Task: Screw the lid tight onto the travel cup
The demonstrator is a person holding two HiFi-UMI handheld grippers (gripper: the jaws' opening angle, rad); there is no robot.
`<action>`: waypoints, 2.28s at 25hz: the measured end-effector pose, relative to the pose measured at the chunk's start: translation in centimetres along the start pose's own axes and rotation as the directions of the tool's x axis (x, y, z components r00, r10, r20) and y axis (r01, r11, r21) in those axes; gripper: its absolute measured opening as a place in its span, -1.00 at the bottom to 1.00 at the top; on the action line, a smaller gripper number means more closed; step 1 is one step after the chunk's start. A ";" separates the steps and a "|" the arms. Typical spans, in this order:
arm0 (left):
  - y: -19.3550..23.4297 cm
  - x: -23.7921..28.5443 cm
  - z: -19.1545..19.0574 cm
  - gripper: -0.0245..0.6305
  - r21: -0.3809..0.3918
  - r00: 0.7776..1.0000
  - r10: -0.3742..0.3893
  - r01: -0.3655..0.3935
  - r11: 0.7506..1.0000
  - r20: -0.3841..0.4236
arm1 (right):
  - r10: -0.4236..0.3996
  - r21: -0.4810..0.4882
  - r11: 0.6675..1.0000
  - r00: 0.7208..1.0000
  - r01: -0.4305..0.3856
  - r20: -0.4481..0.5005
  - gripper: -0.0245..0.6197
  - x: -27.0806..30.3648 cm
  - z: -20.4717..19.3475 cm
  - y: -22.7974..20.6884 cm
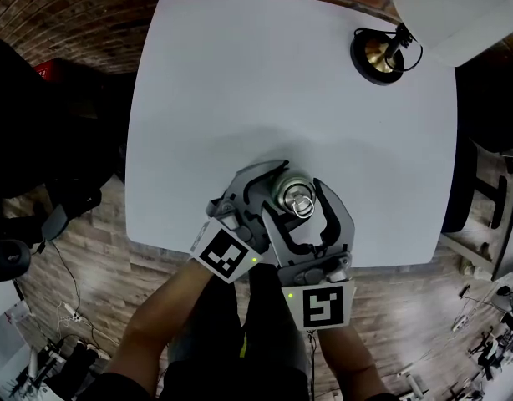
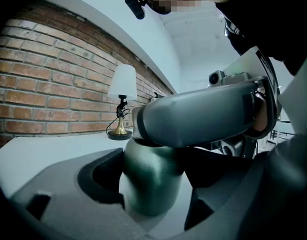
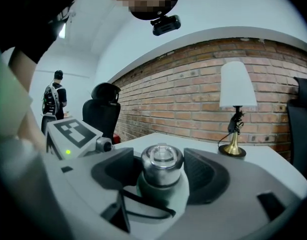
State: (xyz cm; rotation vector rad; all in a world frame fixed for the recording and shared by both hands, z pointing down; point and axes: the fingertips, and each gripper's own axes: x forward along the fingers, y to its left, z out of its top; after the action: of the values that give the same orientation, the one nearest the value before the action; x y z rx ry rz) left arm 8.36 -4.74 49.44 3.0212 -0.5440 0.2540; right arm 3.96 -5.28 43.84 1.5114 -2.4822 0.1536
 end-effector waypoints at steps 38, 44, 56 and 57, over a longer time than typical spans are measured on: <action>-0.7 -6.0 2.8 0.18 -0.029 0.991 0.016 -0.020 0.999 -0.130 | -0.193 0.000 0.981 0.971 0.195 -0.139 -0.87 -9.4 0.6 -6.7; -0.4 -7.9 5.6 -0.42 -0.028 0.993 0.062 -0.065 0.997 -0.105 | -0.243 -0.001 0.970 0.962 0.245 -0.124 -0.87 -11.4 3.0 -8.8; 4.3 -10.9 14.9 -0.85 -0.020 0.966 0.259 -0.259 0.966 -0.013 | -0.308 0.038 0.950 0.951 0.309 -0.032 -0.88 -14.8 8.7 -12.7; 4.8 -11.5 15.8 -0.85 -0.026 0.959 0.283 -0.283 0.959 -0.003 | -0.309 0.044 0.950 0.951 0.310 -0.018 -0.88 -15.1 9.3 -12.9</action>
State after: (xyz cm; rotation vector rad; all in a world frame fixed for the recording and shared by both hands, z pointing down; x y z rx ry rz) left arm -1.51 -6.70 32.04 2.9097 -0.9735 0.2562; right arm 20.67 -0.18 30.65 1.8891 -2.2094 0.1640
